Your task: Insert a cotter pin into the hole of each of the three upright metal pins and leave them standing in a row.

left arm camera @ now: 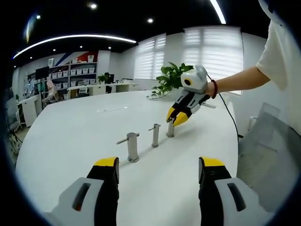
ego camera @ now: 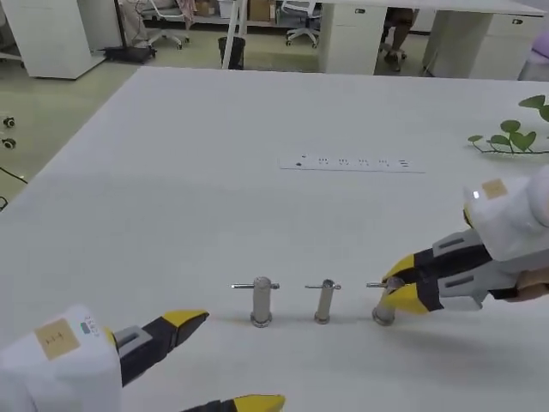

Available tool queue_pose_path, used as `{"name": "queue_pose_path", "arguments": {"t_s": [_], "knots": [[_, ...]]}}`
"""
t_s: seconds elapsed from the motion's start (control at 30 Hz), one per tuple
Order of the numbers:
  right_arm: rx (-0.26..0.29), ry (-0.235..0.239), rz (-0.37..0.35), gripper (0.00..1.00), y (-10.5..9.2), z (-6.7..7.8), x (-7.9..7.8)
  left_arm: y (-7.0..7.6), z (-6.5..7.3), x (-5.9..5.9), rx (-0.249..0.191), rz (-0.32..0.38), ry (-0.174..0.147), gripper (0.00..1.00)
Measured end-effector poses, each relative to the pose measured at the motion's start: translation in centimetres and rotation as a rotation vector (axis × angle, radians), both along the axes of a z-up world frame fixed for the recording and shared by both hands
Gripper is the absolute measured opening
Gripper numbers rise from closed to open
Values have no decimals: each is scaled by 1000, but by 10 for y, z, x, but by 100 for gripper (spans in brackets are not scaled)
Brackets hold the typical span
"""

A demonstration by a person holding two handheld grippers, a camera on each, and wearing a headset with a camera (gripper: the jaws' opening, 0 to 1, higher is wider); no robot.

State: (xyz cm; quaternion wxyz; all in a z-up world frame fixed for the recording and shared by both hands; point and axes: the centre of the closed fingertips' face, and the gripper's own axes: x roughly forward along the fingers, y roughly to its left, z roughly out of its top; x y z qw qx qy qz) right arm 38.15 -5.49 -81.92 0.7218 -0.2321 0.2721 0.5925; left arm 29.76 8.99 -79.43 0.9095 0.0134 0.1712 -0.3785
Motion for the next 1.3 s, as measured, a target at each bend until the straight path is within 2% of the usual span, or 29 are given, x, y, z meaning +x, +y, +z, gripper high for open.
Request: {"name": "queue_pose_path", "arguments": {"t_s": [0.1,0.2,0.27,0.3,0.4,0.47,0.57,0.7,0.8,0.93,1.03,1.13,1.3], "knots": [[7,-1,-18,19,-1,1,-2,1,1,1,-2,8,4,69],[68,12,-93,23,-1,11,-2,3,3,3,-4,15,6,69],[97,22,-153,29,-3,17,-3,4,4,4,-12,27,17,69],[105,18,-164,31,-3,19,-4,6,4,5,-23,42,35,69],[128,3,-188,35,-4,27,-11,9,7,6,-36,62,42,69],[143,36,-261,40,-6,31,-17,10,9,6,-37,73,47,69],[156,8,-301,49,-7,41,-27,11,10,6,-28,87,56,69],[189,35,-395,59,-8,49,-40,13,13,4,-33,105,72,71],[170,35,-442,66,-13,48,-50,15,17,2,-31,121,66,72],[160,30,-500,70,-20,46,-63,18,22,1,-32,146,71,76],[172,47,-534,74,-23,46,-71,22,26,1,-40,171,66,80],[183,39,-566,78,-26,47,-78,24,30,0,-51,193,65,85],[219,72,-624,84,-30,47,-84,27,31,-2,-35,206,70,91]]}}
